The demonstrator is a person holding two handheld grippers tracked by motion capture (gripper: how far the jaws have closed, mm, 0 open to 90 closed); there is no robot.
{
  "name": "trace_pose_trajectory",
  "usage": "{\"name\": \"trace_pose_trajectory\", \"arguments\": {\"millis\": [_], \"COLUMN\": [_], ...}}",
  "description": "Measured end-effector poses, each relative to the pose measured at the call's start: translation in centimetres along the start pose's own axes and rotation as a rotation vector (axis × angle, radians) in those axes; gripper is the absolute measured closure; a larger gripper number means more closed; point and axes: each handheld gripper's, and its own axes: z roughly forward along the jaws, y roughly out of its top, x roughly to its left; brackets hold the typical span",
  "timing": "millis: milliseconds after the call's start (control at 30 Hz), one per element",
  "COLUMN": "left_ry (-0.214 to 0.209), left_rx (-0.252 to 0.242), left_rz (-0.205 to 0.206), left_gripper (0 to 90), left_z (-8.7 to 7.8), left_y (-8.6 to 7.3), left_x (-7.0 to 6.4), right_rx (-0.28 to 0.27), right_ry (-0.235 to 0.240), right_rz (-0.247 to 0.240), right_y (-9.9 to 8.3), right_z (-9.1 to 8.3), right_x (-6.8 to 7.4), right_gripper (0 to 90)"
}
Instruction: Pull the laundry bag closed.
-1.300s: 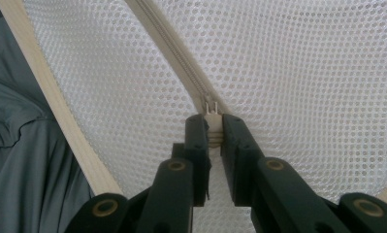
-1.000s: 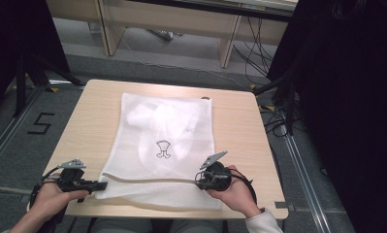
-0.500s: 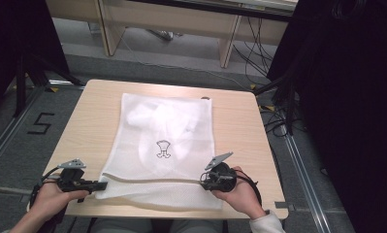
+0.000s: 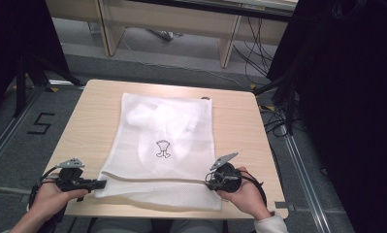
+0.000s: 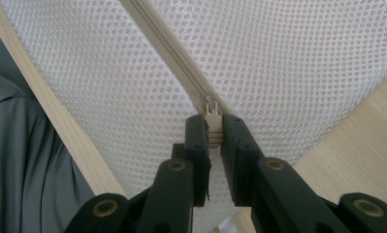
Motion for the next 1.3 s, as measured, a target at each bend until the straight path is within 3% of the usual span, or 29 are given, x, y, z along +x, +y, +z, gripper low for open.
{"name": "trace_pose_trajectory", "arguments": {"millis": [267,367,567,833,967,1167,1300], "left_ry": [0.009,0.012,0.023,0.022,0.026,0.023,0.021], "left_rx": [-0.019,-0.031,-0.054,-0.054,-0.043,-0.039,-0.024], "left_rz": [-0.004,-0.008,-0.016,-0.019,-0.021,-0.025,-0.024], "left_gripper": [85.7,85.7,85.7,85.7,85.7,85.7,85.5], "left_z": [-0.2,-0.3,-0.5,-0.7,-0.7,-0.6,-0.5], "left_y": [0.1,0.1,0.1,0.1,0.0,0.0,-0.1], "left_x": [0.0,0.1,0.1,0.2,0.2,0.3,0.3], "right_rx": [0.022,0.029,0.038,0.059,0.09,0.089,0.1], "right_ry": [-0.009,-0.012,-0.011,-0.011,-0.013,-0.021,-0.022], "right_rz": [0.041,0.017,0.015,0.018,0.042,0.027,0.044], "right_y": [-0.4,-0.6,-0.9,-1.2,-1.4,-1.4,-1.4], "right_z": [-0.2,-0.2,-0.3,-0.3,0.0,-0.1,0.0], "right_x": [0.1,-0.3,-0.5,-0.8,-1.0,-1.0,-0.9], "right_gripper": [82.2,82.2,82.2,82.2,82.2,82.2,82.2]}}
